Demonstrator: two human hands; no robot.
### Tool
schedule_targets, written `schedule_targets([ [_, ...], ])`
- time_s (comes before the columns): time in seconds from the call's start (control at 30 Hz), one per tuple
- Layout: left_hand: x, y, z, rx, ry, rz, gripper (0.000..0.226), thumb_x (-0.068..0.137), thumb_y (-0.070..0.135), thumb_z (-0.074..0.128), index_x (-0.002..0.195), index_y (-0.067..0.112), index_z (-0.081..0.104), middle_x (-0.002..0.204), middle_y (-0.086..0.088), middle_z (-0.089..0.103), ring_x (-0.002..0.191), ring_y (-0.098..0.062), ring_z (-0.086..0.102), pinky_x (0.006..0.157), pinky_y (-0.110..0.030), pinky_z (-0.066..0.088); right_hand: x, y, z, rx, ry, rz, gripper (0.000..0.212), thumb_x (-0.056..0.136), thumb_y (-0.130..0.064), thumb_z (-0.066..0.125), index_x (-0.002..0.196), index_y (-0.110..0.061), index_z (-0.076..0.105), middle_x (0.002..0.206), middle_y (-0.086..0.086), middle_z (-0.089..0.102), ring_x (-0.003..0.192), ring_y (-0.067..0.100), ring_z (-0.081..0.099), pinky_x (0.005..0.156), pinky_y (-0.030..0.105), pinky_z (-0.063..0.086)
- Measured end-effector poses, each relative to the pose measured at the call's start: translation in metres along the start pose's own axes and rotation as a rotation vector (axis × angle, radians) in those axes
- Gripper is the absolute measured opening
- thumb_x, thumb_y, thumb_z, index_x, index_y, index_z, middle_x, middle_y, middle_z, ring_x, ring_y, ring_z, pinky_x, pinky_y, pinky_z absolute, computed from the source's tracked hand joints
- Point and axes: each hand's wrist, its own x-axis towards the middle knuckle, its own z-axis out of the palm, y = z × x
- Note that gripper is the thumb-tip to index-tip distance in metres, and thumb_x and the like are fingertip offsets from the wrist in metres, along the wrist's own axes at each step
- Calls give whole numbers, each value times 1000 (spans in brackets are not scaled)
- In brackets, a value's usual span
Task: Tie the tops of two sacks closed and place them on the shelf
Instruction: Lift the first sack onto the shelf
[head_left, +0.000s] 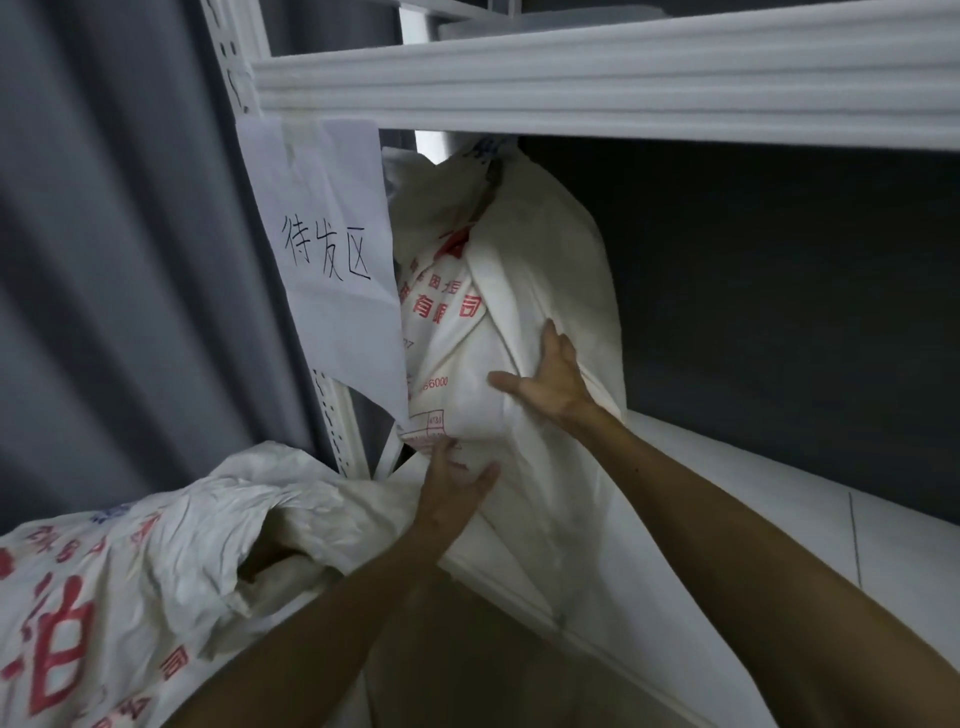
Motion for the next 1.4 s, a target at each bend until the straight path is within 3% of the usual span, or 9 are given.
schedule_targets([
  [0.1,1,5,0,-100,-41,-32,67,80,30,80,130,32,35,117,8,54,102,-12,58,78,-20,49,-8,0,9,-59,22,-9,109,81,-56,67,155,-25,-6,163,5,-11,150,29,-3,120,46,11],
  [0.23,10,21,6,-222,-42,-135,68,79,31,82,131,32,39,126,6,55,106,-18,58,92,-44,53,-18,0,2,-128,-50,77,112,78,-66,63,154,-26,-10,162,7,-17,149,34,-3,120,50,13],
  [0.4,19,36,1,-276,-32,-209,58,86,30,74,131,32,38,133,4,49,110,-22,52,99,-53,48,-35,29,0,-45,-223,241,108,79,-79,46,155,-23,-7,164,6,-5,149,32,10,119,48,18],
  [0.6,21,27,-12,-240,-117,-195,55,95,19,64,138,36,36,127,9,52,99,-10,57,74,-31,50,-41,36,27,-22,-190,230,101,84,-77,36,155,-21,-7,163,2,-16,149,34,-1,120,50,12],
  [0.7,20,27,-14,-186,-130,-191,51,94,15,65,134,34,38,121,6,55,96,-10,57,68,-27,48,-44,40,26,-24,-145,221,100,84,-76,38,156,-20,-2,164,1,-8,150,30,5,121,46,14],
  [1.03,-29,67,-31,1,-103,-284,47,91,11,67,133,9,45,124,-9,56,102,-22,54,78,-30,46,-92,19,-2,-37,-114,160,76,98,-55,38,156,-11,11,163,6,10,149,24,15,119,36,14],
  [1.17,-78,79,-73,201,-135,-259,13,91,9,65,96,16,55,102,-2,56,87,-15,51,72,-27,43,-126,-17,3,-153,-147,158,53,100,-33,50,140,0,43,146,17,44,132,31,44,108,35,35],
  [1.3,-124,71,-129,309,-12,-209,27,82,8,76,107,9,65,109,-4,59,105,-23,55,88,-31,48,-163,-47,42,-182,-240,156,40,94,-27,59,119,4,61,123,19,61,111,32,58,94,35,48],
  [1.4,-156,70,-178,436,84,-90,24,79,-4,69,100,8,68,111,-9,67,106,-25,61,89,-27,49,-191,-72,79,-142,-293,165,49,94,-34,59,124,3,57,127,18,59,114,33,57,95,36,47],
])
